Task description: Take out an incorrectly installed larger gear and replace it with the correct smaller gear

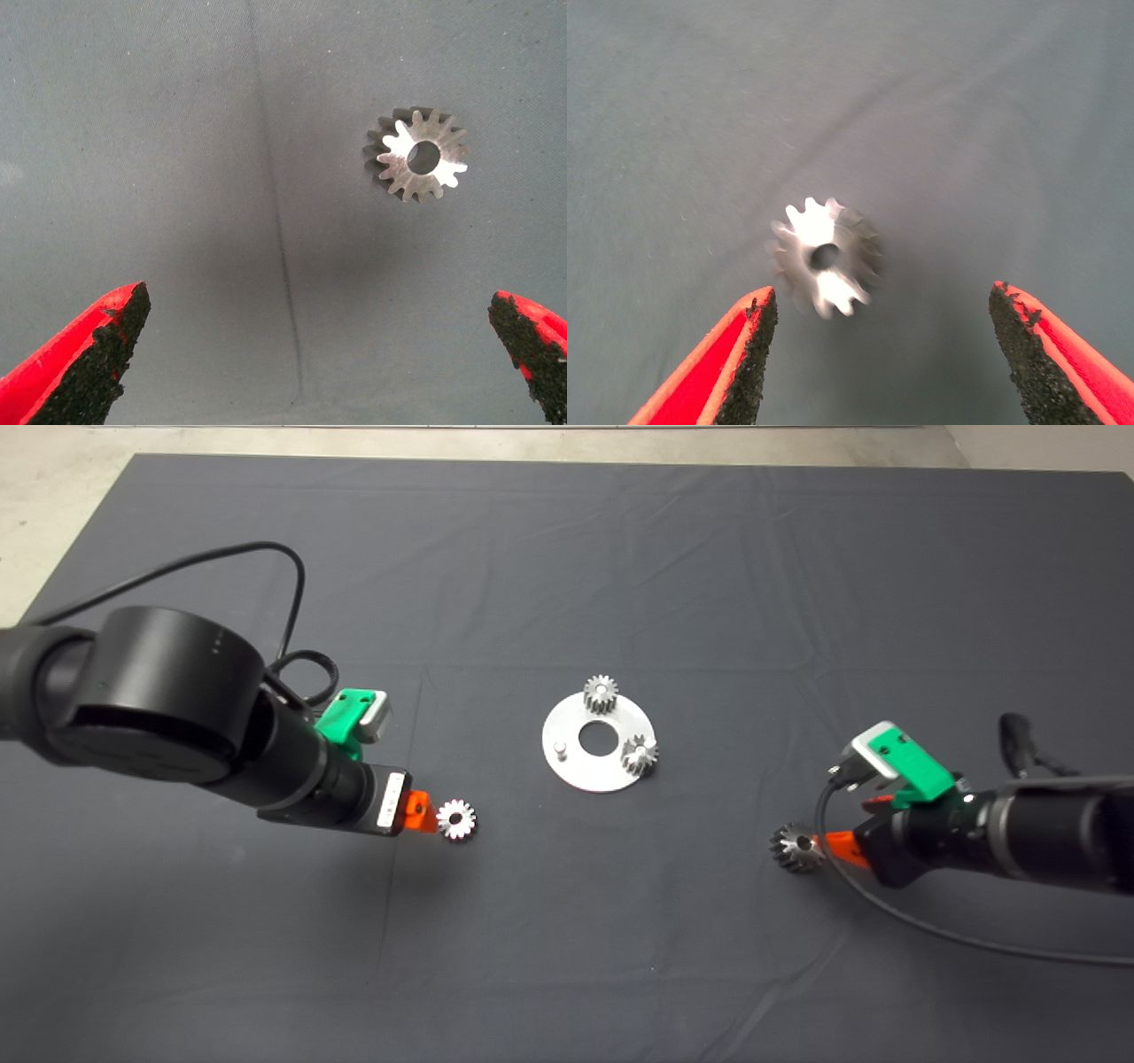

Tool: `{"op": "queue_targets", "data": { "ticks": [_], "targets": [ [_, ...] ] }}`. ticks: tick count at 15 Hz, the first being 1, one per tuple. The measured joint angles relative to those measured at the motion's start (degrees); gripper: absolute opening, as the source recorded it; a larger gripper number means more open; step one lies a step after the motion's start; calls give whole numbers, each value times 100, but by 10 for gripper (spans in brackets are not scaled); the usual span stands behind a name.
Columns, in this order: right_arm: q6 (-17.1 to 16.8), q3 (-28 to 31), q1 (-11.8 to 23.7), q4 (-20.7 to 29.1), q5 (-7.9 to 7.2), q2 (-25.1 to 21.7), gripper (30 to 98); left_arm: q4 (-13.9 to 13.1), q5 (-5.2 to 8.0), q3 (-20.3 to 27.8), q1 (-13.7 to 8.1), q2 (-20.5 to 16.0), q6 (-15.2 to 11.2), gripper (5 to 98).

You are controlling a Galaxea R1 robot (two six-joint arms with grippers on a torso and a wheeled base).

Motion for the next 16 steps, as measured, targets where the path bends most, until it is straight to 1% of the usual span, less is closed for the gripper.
{"op": "queue_targets", "data": {
  "ticks": [2,4,5,7,8,9,10,11,12,13,15,16],
  "targets": [
    [63,141,441,962,-2,-267,682,26,19,-267,0,75,-2,982],
    [128,236,974,2190,7,-425,687,48,17,-323,33,189,-7,982],
    [151,272,1247,2756,15,-494,727,52,-18,-329,80,217,-6,982],
    [258,336,1872,3856,17,-615,741,160,-13,-436,243,217,-7,982],
    [330,367,2233,4271,20,-662,758,182,-13,-461,295,222,-7,982],
    [400,383,2667,4644,22,-692,775,187,-16,-460,297,222,-7,982],
    [482,400,3049,4946,57,-724,780,212,-15,-458,297,233,-7,982],
    [552,430,3254,5190,66,-774,794,215,-23,-453,297,259,-16,982],
    [609,470,3352,5351,68,-821,820,218,-63,-433,297,265,-29,982],
    [634,499,3372,5440,66,-850,826,235,-93,-416,297,267,-33,982],
    [650,501,3375,5470,70,-853,884,257,-112,-416,297,316,-33,982],
    [652,501,3375,5473,80,-845,884,258,-108,-416,297,362,-35,982]
  ]
}}
